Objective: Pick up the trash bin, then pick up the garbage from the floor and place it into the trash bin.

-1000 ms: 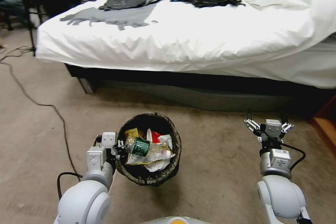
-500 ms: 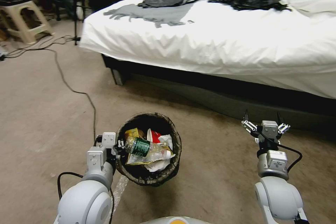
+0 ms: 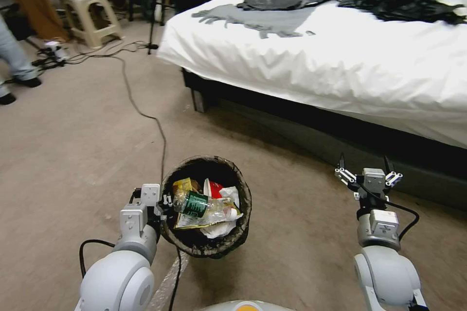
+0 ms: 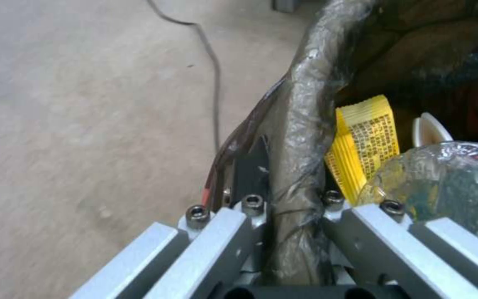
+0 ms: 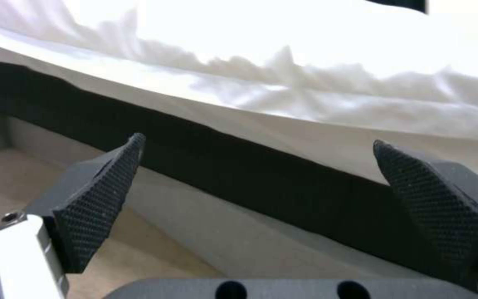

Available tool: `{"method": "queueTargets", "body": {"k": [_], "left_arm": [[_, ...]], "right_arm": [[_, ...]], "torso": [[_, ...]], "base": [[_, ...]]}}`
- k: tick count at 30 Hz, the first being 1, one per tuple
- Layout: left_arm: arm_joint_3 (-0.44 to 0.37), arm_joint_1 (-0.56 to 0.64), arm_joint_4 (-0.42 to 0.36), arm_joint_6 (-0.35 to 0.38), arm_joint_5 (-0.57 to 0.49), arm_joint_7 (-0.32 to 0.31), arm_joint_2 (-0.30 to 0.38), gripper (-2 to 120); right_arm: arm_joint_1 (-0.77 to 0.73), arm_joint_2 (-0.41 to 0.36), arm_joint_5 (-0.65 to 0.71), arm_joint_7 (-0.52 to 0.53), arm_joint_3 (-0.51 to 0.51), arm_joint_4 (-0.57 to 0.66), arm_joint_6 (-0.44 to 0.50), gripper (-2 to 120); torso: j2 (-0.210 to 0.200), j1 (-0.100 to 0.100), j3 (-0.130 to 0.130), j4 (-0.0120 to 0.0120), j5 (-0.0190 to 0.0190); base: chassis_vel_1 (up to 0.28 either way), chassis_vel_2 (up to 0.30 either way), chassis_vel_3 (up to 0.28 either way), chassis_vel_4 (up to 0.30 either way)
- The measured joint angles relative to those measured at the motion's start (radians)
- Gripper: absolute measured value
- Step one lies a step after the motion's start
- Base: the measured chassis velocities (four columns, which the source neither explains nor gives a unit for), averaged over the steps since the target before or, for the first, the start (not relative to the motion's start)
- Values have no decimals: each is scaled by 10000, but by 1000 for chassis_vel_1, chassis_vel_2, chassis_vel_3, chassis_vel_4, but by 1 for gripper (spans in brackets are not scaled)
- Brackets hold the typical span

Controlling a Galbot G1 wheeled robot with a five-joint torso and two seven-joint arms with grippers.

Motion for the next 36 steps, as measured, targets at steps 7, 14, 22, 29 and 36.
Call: {"method": "queueTargets", "body": {"k": [7,14,22,29,36], "left_arm": [[-6,6,1,6,89,92,-7,0],[-30,-17,52,10,160,242,0,0],[-46,-23,70,11,155,244,12,0],[-56,-67,70,11,147,220,10,0],[-68,-79,67,11,148,156,-27,0]], "right_arm": [[19,20,-52,-11,-19,-55,11,100],[44,-5,-86,-56,-2,-97,49,100],[57,-14,-103,-83,-34,-124,62,100],[177,-172,-53,-125,-46,-138,14,100],[282,-353,89,-148,8,-106,-70,100]], "torso": [[0,0,0,0,0],[0,-1,0,0,0],[0,0,0,0,0],[0,0,0,0,0],[0,-1,0,0,0]], "base": [[94,94,112,97],[91,92,91,92],[90,106,91,88],[85,88,90,95],[96,83,90,90]]}}
